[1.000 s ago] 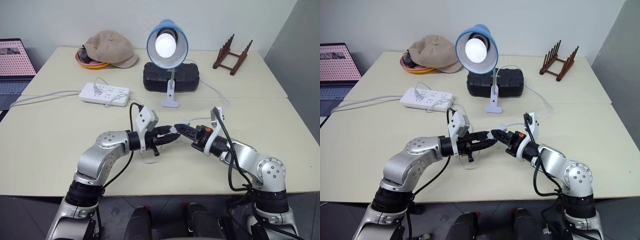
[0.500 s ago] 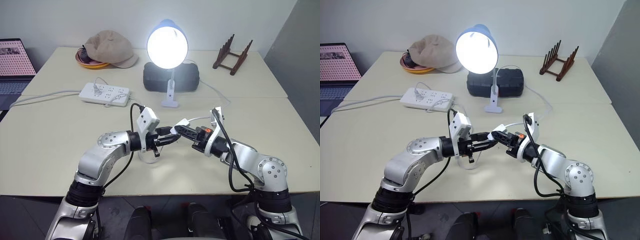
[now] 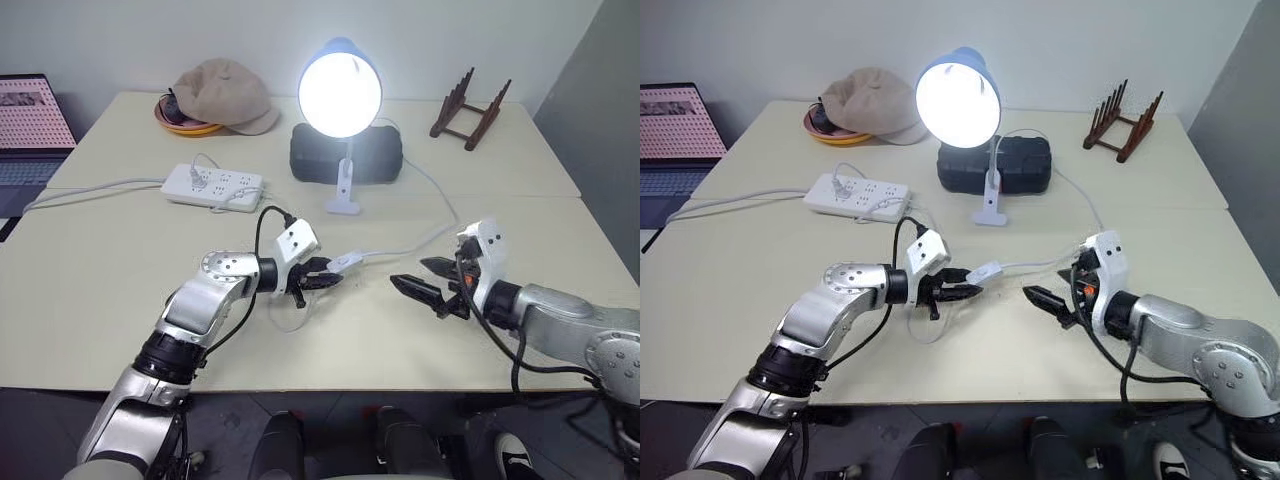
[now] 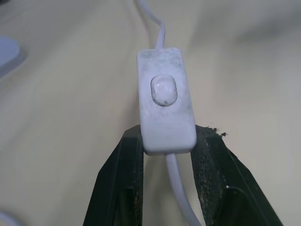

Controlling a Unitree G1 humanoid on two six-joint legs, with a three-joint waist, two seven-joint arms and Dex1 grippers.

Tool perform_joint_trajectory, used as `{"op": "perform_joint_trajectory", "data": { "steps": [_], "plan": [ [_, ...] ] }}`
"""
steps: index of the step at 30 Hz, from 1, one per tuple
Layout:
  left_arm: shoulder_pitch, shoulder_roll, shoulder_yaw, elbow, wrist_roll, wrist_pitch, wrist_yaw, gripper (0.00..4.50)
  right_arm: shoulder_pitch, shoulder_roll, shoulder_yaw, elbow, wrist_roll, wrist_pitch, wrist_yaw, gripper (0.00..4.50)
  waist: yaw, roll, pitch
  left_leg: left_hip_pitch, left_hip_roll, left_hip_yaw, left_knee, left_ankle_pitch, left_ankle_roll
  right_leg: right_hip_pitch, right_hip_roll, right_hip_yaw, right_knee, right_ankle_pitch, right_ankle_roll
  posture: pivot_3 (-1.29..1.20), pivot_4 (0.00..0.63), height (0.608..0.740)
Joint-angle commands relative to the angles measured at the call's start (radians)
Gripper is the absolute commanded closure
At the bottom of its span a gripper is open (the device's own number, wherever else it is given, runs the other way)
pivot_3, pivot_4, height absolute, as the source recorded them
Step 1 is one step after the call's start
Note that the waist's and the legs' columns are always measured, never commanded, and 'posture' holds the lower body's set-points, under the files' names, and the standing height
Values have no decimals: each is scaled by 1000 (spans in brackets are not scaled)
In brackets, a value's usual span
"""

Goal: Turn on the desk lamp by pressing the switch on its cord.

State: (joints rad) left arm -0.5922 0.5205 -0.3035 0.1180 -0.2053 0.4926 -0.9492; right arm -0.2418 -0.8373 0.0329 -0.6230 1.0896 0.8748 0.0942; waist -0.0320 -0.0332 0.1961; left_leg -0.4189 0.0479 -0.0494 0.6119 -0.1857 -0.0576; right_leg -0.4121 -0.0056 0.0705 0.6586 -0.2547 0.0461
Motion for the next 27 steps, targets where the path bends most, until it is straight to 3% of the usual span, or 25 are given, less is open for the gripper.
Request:
{"op": "perform_joint_trajectory", "data": {
  "steps": [1,4,6,7,11,19,27],
  "plan": [
    [-54,-23,-44,93,73,-87,-16,3416,28,-3,38,-69,-213,-138,116,36,-3,0,0,0,0,0,0,0,0,0,0,0,0,0,0,0,150,740],
    [-107,-44,-89,204,128,-150,-50,3416,72,0,75,-87,-295,-202,224,36,0,0,0,0,0,0,0,0,0,0,0,0,0,0,0,0,150,740],
    [-121,-49,-88,232,134,-169,-78,2722,84,6,85,-86,-343,-232,268,0,0,0,0,0,0,0,0,0,0,0,0,0,0,0,0,0,150,740],
    [-124,-47,-82,231,129,-173,-94,2701,88,11,83,-82,-357,-239,281,0,0,0,0,0,0,0,0,0,0,0,0,0,0,0,0,0,150,740],
    [-126,-14,-41,200,103,-153,-143,1808,108,23,63,-67,-396,-257,334,0,0,0,0,0,0,0,1,0,0,1,0,0,0,0,0,0,150,740],
    [-6,299,228,-14,-80,21,-281,102,103,-22,-59,56,-396,-279,527,0,-23,0,0,1,1,0,-1,0,0,-1,0,0,3,0,1,0,150,740],
    [209,527,472,-122,-149,107,-283,19,87,-95,-116,203,-451,-326,720,0,-17,-1,1,1,0,1,-1,0,0,0,-1,0,2,-1,-1,0,150,740]
  ]
}}
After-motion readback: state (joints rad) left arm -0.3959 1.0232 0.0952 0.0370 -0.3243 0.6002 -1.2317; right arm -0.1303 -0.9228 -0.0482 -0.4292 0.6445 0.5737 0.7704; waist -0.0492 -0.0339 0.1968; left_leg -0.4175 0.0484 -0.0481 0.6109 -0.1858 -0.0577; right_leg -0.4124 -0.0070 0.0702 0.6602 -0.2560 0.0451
